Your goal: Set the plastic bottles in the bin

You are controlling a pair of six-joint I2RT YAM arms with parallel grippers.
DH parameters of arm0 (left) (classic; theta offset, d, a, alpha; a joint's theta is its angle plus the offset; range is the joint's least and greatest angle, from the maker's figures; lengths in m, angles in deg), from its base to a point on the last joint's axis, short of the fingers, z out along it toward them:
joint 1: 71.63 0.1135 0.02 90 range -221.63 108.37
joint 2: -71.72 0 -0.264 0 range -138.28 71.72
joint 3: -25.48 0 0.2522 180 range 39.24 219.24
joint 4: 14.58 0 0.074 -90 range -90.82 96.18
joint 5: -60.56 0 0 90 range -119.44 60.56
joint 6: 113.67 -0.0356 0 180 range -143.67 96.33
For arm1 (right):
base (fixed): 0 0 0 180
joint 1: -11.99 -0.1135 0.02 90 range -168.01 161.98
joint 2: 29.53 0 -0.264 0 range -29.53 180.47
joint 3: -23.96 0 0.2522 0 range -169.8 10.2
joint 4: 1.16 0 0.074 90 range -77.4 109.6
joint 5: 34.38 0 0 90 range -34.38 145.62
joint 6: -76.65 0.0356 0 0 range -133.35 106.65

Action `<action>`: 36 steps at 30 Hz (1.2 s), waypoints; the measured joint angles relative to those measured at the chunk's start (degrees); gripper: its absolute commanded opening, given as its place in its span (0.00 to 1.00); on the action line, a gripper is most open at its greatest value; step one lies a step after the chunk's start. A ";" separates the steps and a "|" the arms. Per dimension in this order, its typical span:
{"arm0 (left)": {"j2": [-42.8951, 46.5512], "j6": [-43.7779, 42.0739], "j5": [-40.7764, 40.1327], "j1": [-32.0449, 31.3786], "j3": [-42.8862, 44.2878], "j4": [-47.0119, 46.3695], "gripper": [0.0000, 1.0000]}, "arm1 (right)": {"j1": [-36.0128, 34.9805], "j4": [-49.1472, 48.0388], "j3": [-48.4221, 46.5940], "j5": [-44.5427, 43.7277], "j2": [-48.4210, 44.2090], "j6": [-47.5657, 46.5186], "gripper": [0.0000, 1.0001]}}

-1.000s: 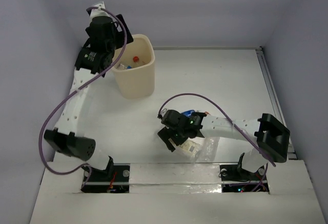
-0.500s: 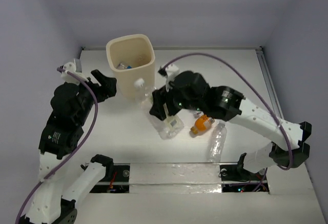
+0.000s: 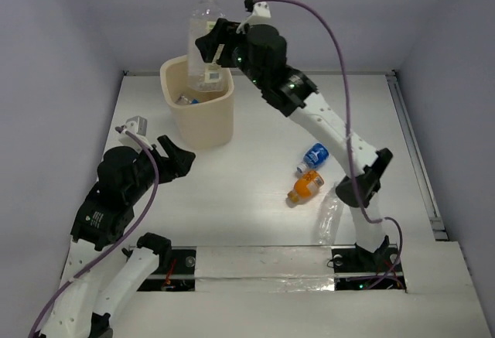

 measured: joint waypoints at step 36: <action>-29.59 -0.24 0.52 -28.50 4.74 -18.93 0.10 | 0.57 -11.39 71.58 -15.21 -63.60 4.35 0.00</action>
